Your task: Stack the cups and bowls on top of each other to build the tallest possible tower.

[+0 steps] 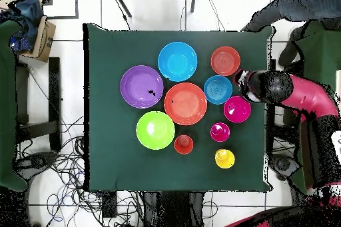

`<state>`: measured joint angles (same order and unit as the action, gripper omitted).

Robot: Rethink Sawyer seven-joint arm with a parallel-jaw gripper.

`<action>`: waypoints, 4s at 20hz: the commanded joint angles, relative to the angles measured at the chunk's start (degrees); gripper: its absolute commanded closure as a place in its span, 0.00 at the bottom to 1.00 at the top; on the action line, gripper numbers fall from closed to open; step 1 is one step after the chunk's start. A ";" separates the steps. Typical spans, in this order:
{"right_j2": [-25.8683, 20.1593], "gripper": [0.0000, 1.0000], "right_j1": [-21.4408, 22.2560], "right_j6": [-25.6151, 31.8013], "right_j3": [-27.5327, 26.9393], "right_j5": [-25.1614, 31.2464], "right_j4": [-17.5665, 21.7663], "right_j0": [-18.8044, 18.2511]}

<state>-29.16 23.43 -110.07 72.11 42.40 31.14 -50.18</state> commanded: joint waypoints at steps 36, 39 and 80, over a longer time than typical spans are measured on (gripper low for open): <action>2.06 0.00 3.83 -1.06 5.13 0.33 -2.32 5.18; 2.06 0.00 3.79 -0.91 5.12 0.14 -2.65 5.24; -6.21 0.00 2.78 5.07 10.08 -7.04 -6.15 -0.17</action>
<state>-32.17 27.83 -110.07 78.13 36.53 25.49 -50.66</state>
